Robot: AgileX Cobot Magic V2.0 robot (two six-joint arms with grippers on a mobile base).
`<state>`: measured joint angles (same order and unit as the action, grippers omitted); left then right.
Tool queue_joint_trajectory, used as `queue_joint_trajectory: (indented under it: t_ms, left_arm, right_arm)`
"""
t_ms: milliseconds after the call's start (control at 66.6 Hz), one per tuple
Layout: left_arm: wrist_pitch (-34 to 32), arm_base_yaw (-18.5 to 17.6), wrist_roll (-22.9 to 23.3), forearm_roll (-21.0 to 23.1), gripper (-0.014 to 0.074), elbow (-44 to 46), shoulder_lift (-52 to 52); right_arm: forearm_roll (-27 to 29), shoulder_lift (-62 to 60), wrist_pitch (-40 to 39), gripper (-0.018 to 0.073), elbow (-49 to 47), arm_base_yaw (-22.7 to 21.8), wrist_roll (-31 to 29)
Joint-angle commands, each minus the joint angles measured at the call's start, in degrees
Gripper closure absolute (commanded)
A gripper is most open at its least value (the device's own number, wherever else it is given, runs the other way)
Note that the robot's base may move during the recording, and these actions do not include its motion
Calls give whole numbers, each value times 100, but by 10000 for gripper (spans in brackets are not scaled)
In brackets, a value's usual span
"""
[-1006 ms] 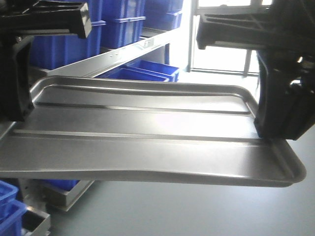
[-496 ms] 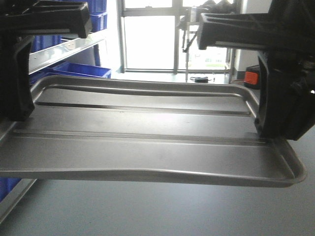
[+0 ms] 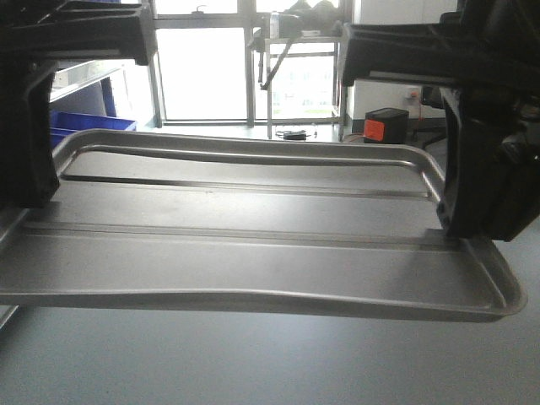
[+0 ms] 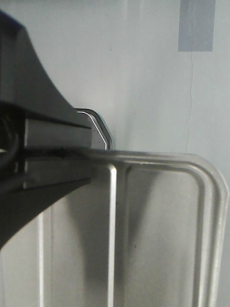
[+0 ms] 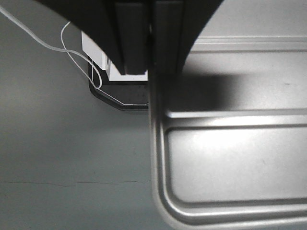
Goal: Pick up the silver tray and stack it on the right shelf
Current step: 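Hold the tray in both grippers while the base turns and drives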
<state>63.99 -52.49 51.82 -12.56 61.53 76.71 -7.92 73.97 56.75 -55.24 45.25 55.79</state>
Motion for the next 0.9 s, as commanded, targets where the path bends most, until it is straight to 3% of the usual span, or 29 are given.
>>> queue_joint_trajectory:
  t_ms: [0,886]
  left_arm:
    - [-255,-47,-11,33,696,157,-185]
    - [-4,-47,-11,58,696,157,-185]
  right_arm:
    - [-4,-171,-335,510,-172,13,38]
    - [-4,-171,-335,510,-172,13,38]
